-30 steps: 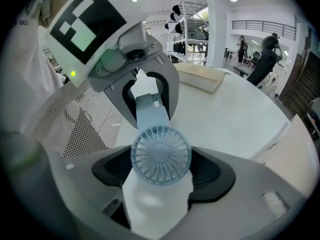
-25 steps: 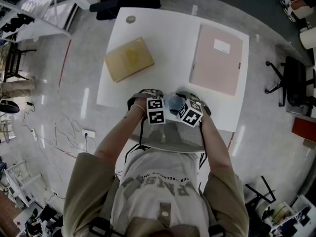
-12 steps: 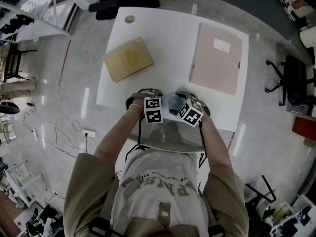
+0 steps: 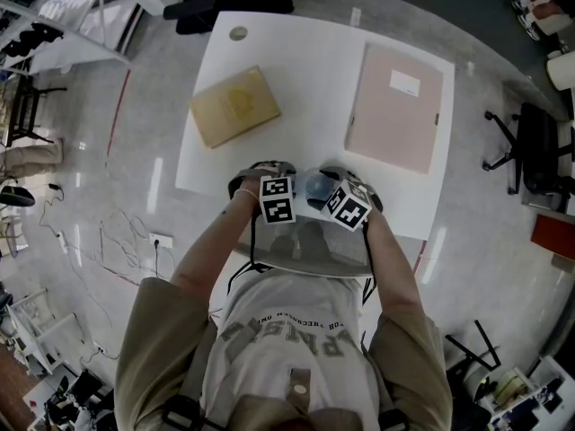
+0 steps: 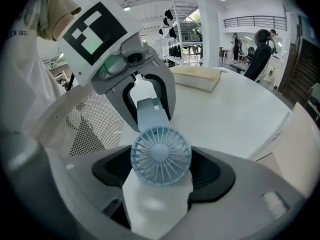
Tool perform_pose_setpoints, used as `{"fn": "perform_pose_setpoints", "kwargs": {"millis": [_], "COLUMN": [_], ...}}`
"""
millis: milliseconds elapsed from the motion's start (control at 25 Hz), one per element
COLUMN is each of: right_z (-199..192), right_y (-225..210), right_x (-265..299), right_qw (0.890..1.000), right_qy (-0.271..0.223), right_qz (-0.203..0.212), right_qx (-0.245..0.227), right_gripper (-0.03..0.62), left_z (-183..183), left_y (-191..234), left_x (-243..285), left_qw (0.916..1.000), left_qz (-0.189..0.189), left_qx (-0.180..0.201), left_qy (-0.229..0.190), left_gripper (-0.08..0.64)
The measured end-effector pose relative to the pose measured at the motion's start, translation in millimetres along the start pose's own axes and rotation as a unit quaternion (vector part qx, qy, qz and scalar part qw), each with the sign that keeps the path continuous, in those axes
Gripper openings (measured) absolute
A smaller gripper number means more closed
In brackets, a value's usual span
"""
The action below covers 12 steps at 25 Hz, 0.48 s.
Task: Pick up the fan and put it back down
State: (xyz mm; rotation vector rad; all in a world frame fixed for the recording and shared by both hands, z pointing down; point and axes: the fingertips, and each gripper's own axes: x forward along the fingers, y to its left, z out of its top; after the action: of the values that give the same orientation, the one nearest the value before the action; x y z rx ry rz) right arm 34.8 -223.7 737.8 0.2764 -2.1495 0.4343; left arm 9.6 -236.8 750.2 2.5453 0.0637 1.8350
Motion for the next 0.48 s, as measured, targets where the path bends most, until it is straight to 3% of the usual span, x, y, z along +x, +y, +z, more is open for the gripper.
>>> {"fn": "perform_pose_setpoints", "kwargs": {"millis": [480], "right_z": [-3.9], "right_y": [-3.0], "right_x": [-2.0], "right_qw": [1.0], "right_qy": [-0.001], "right_qz": [-0.01], "right_qx": [0.009], "right_gripper": [0.344], "left_z": [-14.0], "left_y": [3.3], "left_x": [-9.1], "left_qw": [0.9996], "left_qz": [0.014], "left_qx": [-0.022], "left_qy": [-0.008], "left_gripper": [0.25]}}
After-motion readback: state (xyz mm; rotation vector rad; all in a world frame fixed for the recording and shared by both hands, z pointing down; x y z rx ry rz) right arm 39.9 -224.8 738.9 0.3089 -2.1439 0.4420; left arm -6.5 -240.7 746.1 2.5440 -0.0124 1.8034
